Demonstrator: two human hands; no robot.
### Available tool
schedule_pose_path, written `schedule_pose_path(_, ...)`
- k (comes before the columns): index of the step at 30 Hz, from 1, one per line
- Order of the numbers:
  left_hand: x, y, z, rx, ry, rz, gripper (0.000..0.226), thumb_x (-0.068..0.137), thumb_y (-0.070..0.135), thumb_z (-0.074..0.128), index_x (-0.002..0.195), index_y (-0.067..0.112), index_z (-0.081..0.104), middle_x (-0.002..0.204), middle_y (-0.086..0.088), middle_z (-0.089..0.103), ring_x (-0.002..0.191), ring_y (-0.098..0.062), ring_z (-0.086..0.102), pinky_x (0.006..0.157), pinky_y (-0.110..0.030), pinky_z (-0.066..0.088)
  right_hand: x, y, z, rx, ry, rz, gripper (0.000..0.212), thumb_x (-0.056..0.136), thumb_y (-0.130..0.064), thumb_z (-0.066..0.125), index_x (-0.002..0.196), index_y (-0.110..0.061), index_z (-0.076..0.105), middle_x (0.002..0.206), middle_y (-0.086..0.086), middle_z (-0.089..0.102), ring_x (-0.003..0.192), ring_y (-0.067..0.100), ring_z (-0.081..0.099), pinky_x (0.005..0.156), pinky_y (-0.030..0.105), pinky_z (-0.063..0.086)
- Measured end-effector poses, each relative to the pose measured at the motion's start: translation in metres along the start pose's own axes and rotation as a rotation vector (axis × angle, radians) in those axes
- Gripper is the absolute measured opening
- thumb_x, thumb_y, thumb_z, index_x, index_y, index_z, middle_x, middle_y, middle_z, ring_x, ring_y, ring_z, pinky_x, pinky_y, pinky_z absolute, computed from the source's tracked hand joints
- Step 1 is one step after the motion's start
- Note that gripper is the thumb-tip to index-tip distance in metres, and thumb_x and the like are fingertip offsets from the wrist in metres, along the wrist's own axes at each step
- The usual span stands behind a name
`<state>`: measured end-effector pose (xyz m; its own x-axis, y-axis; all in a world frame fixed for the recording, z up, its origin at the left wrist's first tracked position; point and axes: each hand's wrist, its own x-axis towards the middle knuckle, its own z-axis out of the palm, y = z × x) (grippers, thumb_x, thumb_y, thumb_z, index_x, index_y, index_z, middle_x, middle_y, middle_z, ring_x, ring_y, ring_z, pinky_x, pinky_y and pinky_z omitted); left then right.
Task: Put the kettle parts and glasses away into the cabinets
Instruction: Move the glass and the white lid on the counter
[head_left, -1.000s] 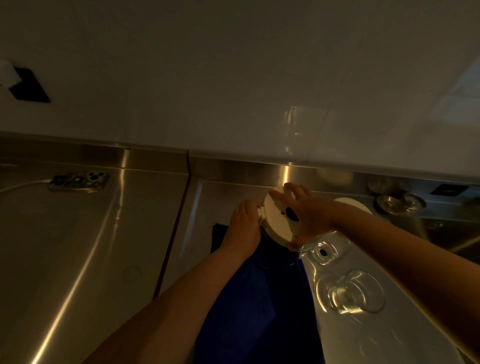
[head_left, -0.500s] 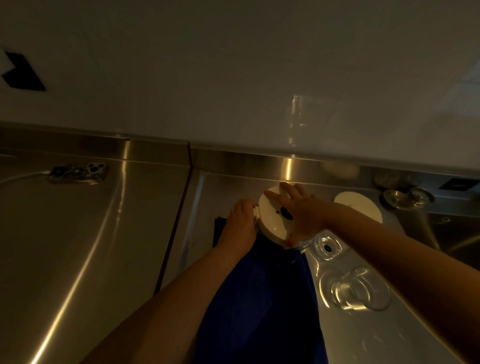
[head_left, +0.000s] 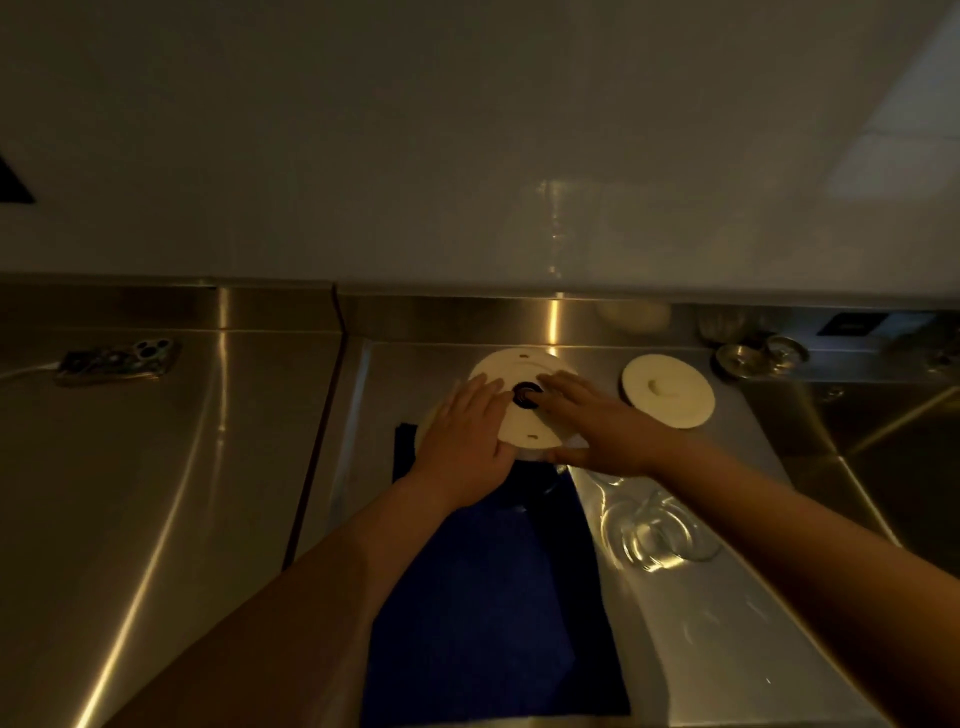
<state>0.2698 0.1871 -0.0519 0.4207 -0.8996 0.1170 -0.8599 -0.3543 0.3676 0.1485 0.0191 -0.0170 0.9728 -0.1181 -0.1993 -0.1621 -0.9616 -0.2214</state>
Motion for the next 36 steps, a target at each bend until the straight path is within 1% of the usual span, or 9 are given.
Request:
schedule_pose_path(3, -0.003, 0.014, 0.005, 0.065, -0.025, -0.044, 0.065, 0.096, 0.03, 0.035, 0.151, 0.008, 0.008, 0.16, -0.005, 0.002, 0.146, -0.017, -0.006, 0.111, -0.029, -0.018, -0.019, 0.012, 0.011, 0.047, 0.075, -0.048, 0.069, 0.092, -0.035, 0.056, 0.149, -0.024, 0.018, 0.157, 0.004, 0.01, 0.144, 0.02, -0.001, 0.116, 0.044, 0.016)
schedule_pose_path(9, -0.007, 0.053, 0.019, 0.15, -0.012, -0.179, 0.069, 0.097, 0.038, 0.034, 0.151, 0.007, 0.002, 0.159, -0.011, -0.002, 0.146, -0.023, -0.008, 0.114, -0.038, -0.017, -0.055, 0.03, 0.016, 0.024, 0.188, -0.131, 0.064, 0.091, -0.026, 0.057, 0.147, -0.023, 0.025, 0.155, 0.002, 0.018, 0.143, 0.017, 0.013, 0.113, 0.031, 0.02)
schedule_pose_path(13, -0.005, 0.087, 0.031, 0.184, -0.031, -0.113, 0.066, 0.099, 0.04, 0.029, 0.151, 0.012, 0.001, 0.16, -0.006, -0.003, 0.146, -0.02, -0.01, 0.116, -0.038, -0.012, -0.076, 0.058, 0.022, 0.024, 0.204, -0.113, 0.059, 0.091, -0.022, 0.058, 0.144, -0.018, 0.032, 0.152, 0.005, 0.028, 0.14, 0.019, 0.023, 0.11, 0.024, 0.017)
schedule_pose_path(16, 0.001, 0.116, 0.042, 0.157, -0.069, -0.049, 0.062, 0.1, 0.041, 0.028, 0.152, 0.017, 0.004, 0.16, -0.003, -0.004, 0.146, -0.019, -0.012, 0.118, -0.039, -0.01, -0.089, 0.079, 0.024, 0.057, 0.195, -0.084, 0.057, 0.091, -0.02, 0.058, 0.143, -0.018, 0.035, 0.151, 0.005, 0.03, 0.138, 0.019, 0.029, 0.11, 0.026, 0.022)
schedule_pose_path(19, 0.004, 0.139, 0.055, 0.11, -0.12, -0.016, 0.062, 0.1, 0.043, 0.027, 0.152, 0.017, 0.005, 0.16, -0.002, -0.001, 0.145, -0.016, -0.012, 0.118, -0.038, -0.009, -0.096, 0.094, 0.026, 0.096, 0.194, -0.07, 0.056, 0.091, -0.019, 0.058, 0.142, -0.016, 0.036, 0.15, 0.006, 0.032, 0.136, 0.019, 0.032, 0.105, 0.019, 0.02)
schedule_pose_path(24, 0.0, 0.161, 0.084, 0.032, -0.283, -0.06, 0.07, 0.098, 0.052, 0.029, 0.152, 0.016, 0.001, 0.16, -0.003, -0.003, 0.145, -0.017, -0.012, 0.119, -0.037, -0.004, -0.107, 0.106, 0.04, 0.134, 0.121, -0.089, 0.053, 0.09, -0.019, 0.057, 0.14, -0.015, 0.04, 0.144, 0.008, 0.041, 0.13, 0.021, 0.041, 0.105, 0.029, 0.032)
schedule_pose_path(28, -0.003, 0.175, 0.098, -0.031, -0.32, -0.083, 0.082, 0.092, 0.057, 0.042, 0.152, 0.016, 0.003, 0.16, -0.002, 0.001, 0.146, -0.017, -0.004, 0.118, -0.034, 0.0, -0.116, 0.116, 0.058, 0.196, 0.05, -0.087, 0.053, 0.089, -0.019, 0.057, 0.139, -0.021, 0.04, 0.137, 0.003, 0.049, 0.123, 0.019, 0.048, 0.1, 0.03, 0.04)
schedule_pose_path(32, -0.005, 0.183, 0.111, -0.076, -0.288, -0.142, 0.094, 0.086, 0.058, 0.053, 0.152, 0.015, 0.002, 0.159, -0.002, 0.006, 0.146, -0.018, 0.007, 0.117, -0.033, 0.009, -0.127, 0.111, 0.065, 0.306, 0.031, -0.031, 0.056, 0.091, -0.014, 0.054, 0.142, -0.022, 0.034, 0.135, 0.005, 0.051, 0.115, 0.018, 0.054, 0.09, 0.02, 0.039)
schedule_pose_path(36, 0.0, 0.189, 0.119, -0.114, -0.255, -0.188, 0.101, 0.08, 0.052, 0.065, 0.151, 0.015, 0.004, 0.157, -0.003, 0.012, 0.143, -0.02, 0.017, 0.116, -0.035, 0.021, -0.13, 0.104, 0.066, 0.407, 0.073, 0.003, 0.047, 0.09, -0.017, 0.056, 0.135, -0.019, 0.043, 0.129, 0.004, 0.056, 0.111, 0.017, 0.056, 0.083, 0.015, 0.034)
